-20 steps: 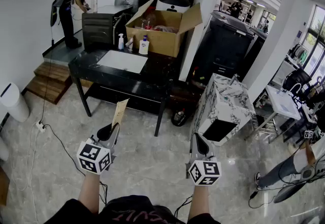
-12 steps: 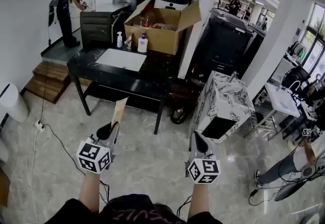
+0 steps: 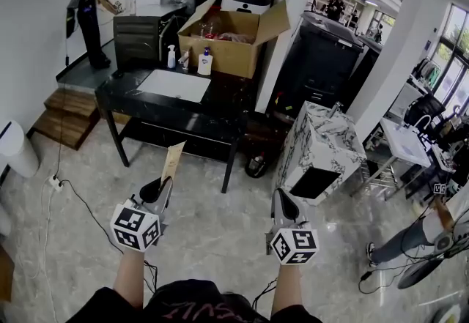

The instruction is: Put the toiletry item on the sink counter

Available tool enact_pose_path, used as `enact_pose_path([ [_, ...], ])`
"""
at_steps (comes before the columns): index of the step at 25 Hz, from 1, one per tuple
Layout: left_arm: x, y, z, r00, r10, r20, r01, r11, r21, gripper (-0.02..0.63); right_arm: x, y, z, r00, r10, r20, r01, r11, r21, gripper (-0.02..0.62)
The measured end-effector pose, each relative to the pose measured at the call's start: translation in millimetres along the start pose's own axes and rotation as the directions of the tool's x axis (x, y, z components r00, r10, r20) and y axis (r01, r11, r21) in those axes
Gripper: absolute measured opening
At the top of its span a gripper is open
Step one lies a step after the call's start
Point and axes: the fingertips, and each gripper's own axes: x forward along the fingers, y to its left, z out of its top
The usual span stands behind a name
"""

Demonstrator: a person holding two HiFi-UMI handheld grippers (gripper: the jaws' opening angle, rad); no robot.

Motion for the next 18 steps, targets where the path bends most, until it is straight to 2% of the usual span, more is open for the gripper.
enact_pose_path([
  [10, 0, 3, -14, 0.999, -0.051, -0.007, 0.051, 0.999, -0.015, 0.031, -9, 14, -15, 0.999, -0.039, -0.038, 0.037, 0.998, -0.054, 0.012],
  [18, 3, 12, -13, 0.999, -0.041, -0.001, 0.041, 0.999, -0.025, 0.031, 4, 16, -12, 0.999, -0.034, -0.029, 0.033, 0.998, -0.055, 0.012],
])
